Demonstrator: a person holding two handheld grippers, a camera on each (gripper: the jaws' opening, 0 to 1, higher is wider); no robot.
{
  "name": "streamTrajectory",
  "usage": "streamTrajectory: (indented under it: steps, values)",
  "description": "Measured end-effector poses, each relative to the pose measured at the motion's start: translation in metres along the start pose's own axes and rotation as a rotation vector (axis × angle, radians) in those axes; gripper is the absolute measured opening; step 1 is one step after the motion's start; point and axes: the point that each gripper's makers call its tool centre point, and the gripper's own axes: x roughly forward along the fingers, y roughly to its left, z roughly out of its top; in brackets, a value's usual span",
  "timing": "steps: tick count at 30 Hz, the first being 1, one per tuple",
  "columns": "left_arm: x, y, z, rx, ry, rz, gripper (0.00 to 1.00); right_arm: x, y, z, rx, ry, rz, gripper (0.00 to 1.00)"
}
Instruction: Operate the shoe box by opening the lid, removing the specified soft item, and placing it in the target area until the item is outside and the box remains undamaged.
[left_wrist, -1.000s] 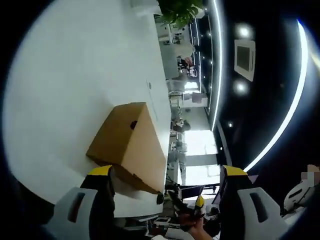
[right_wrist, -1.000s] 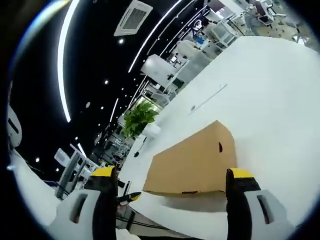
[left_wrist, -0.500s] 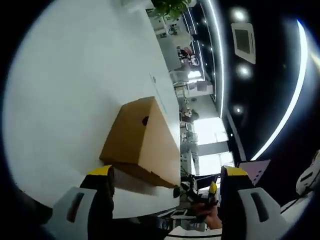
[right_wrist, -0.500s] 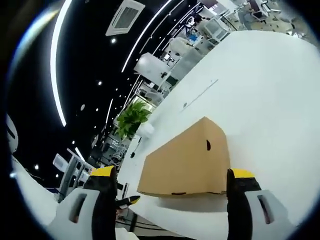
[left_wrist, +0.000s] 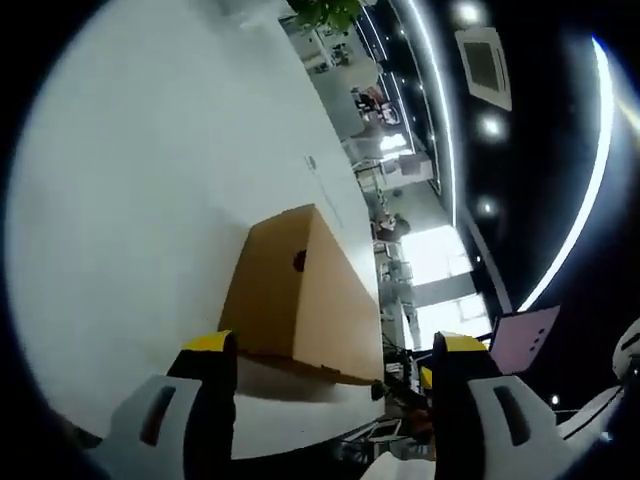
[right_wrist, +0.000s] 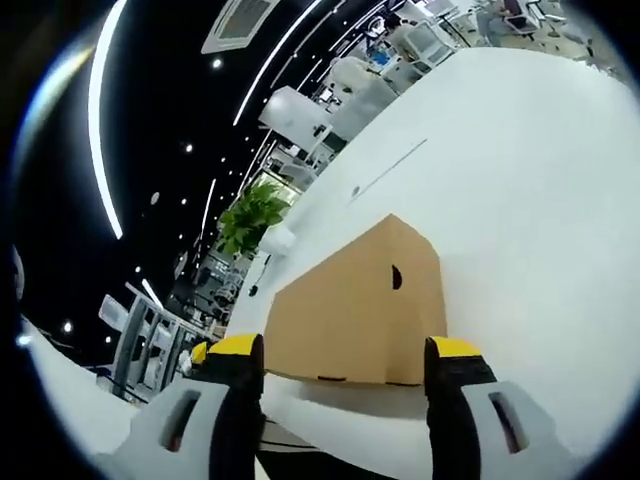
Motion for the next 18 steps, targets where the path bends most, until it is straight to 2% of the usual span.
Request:
streamTrajectory:
  steps: [2, 5, 6, 7, 9, 11, 12, 14, 16, 17, 18]
  values:
    - [0.001, 0.004, -0.002, -0.001, 0.005, 0.001, 0.79, 0.000, -0.006, 0.000, 0.003, -0.008, -0.013, 0.65]
    - [0.002, 0.010, -0.006, -0.006, 0.026, 0.010, 0.66, 0.000, -0.008, 0.000, 0.054, -0.023, 0.004, 0.57]
    - [0.003, 0.011, -0.009, -0.019, 0.034, 0.007, 0.65, 0.000, -0.009, 0.000, 0.074, -0.033, 0.016, 0.54]
    - [0.003, 0.012, -0.010, -0.028, 0.040, 0.010, 0.67, 0.000, -0.010, -0.002, 0.076, -0.031, 0.012, 0.52]
    - [0.005, 0.008, -0.010, -0.017, 0.009, -0.022, 0.67, 0.002, -0.022, -0.005, 0.087, -0.053, -0.053, 0.54]
    - [0.005, 0.007, -0.012, -0.018, -0.010, -0.018, 0.65, 0.000, -0.022, -0.006, 0.133, -0.077, -0.039, 0.50]
    - [0.007, 0.012, -0.012, -0.034, -0.020, -0.002, 0.65, -0.001, -0.019, -0.003, 0.169, -0.112, -0.011, 0.48]
    - [0.007, 0.024, -0.009, -0.078, -0.060, 0.042, 0.66, -0.001, -0.022, -0.005, 0.230, -0.126, -0.002, 0.48]
    - [0.009, 0.026, -0.012, -0.154, -0.079, 0.022, 0.66, -0.001, -0.025, -0.009, 0.271, -0.134, -0.006, 0.47]
    - [0.010, 0.027, -0.015, -0.168, -0.080, 0.012, 0.68, -0.001, -0.031, -0.013, 0.330, -0.126, -0.027, 0.43]
    - [0.011, 0.026, -0.016, -0.180, -0.090, 0.006, 0.69, 0.000, -0.031, -0.014, 0.351, -0.135, -0.019, 0.40]
